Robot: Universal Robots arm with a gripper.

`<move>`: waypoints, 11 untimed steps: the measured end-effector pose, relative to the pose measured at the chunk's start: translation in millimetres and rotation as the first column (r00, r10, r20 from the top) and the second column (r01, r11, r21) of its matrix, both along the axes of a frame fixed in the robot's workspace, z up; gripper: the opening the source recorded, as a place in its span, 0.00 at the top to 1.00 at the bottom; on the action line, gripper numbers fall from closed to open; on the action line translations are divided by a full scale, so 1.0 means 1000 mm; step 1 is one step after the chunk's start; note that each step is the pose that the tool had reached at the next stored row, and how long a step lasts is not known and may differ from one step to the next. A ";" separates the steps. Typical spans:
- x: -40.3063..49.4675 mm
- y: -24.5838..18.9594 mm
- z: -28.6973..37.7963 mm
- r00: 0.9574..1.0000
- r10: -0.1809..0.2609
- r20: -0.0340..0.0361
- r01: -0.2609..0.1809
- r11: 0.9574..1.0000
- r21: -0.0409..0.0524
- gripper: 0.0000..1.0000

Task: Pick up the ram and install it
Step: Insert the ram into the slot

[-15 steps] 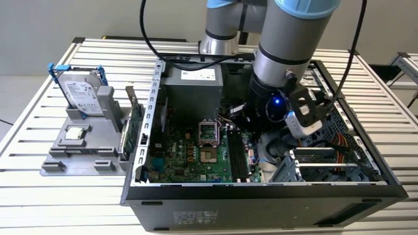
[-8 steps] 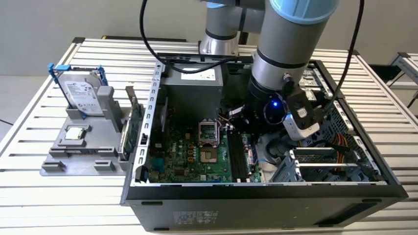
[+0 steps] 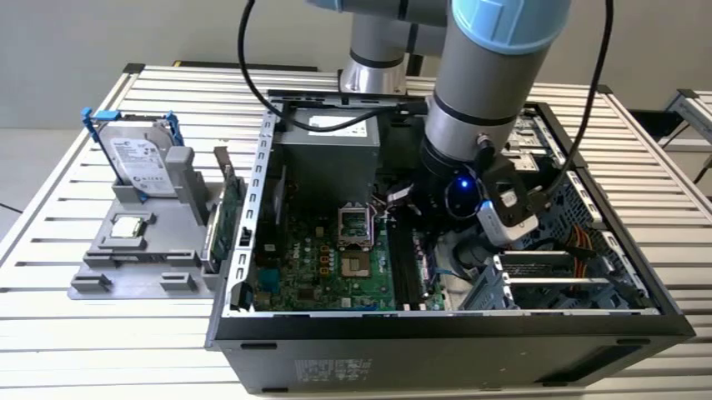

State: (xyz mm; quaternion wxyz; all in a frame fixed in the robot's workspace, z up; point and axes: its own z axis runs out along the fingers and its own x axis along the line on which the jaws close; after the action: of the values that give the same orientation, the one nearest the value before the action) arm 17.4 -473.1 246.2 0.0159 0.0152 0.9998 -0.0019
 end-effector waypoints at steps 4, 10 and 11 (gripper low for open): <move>-0.0005 0.0000 -0.0061 1.000 0.003 0.000 -0.003 1.000 0.000 1.00; -0.0009 0.0000 -0.0146 1.000 0.006 0.000 -0.006 1.000 0.000 1.00; -0.0009 0.0000 -0.0154 1.000 0.007 0.000 -0.007 1.000 0.000 1.00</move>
State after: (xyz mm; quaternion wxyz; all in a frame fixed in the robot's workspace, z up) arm 16.5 -473.1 230.8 0.0159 0.0119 0.9998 -0.0018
